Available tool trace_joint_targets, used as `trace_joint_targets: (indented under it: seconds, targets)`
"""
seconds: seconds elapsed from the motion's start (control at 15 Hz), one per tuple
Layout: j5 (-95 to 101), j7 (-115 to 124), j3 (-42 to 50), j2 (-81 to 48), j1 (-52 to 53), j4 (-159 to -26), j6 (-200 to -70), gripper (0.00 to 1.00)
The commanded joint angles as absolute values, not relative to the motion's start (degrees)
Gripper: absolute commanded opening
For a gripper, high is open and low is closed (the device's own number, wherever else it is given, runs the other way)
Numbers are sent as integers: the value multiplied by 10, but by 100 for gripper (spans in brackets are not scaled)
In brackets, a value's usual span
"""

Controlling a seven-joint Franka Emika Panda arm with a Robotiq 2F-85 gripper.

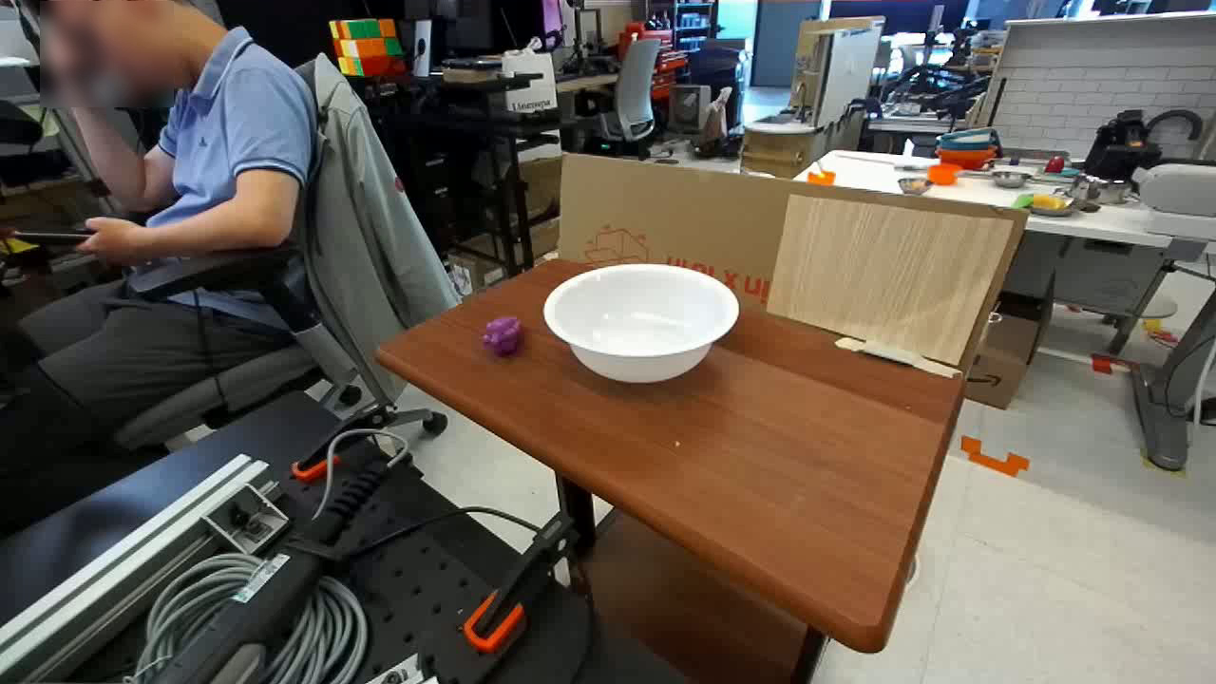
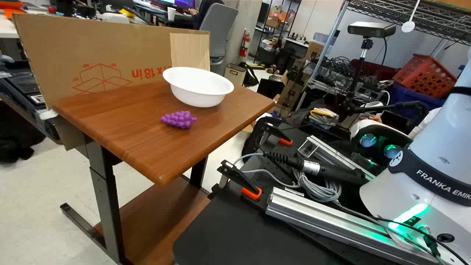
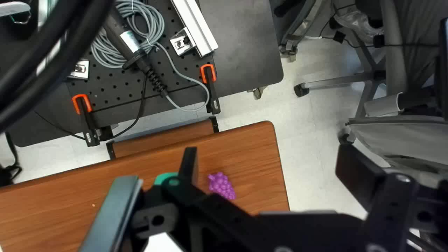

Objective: Put the grape in the dish

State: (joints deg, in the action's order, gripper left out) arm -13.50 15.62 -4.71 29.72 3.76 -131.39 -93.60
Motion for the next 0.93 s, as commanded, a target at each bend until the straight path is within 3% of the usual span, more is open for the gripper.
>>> trace_joint_targets:
  seconds: [0.0, 0.87]
  targets:
    - [-137, 153, -53, 297, 30, -1312, -934, 100]
    - [-89, 79, -59, 269, 42, -1280, -936, 100]
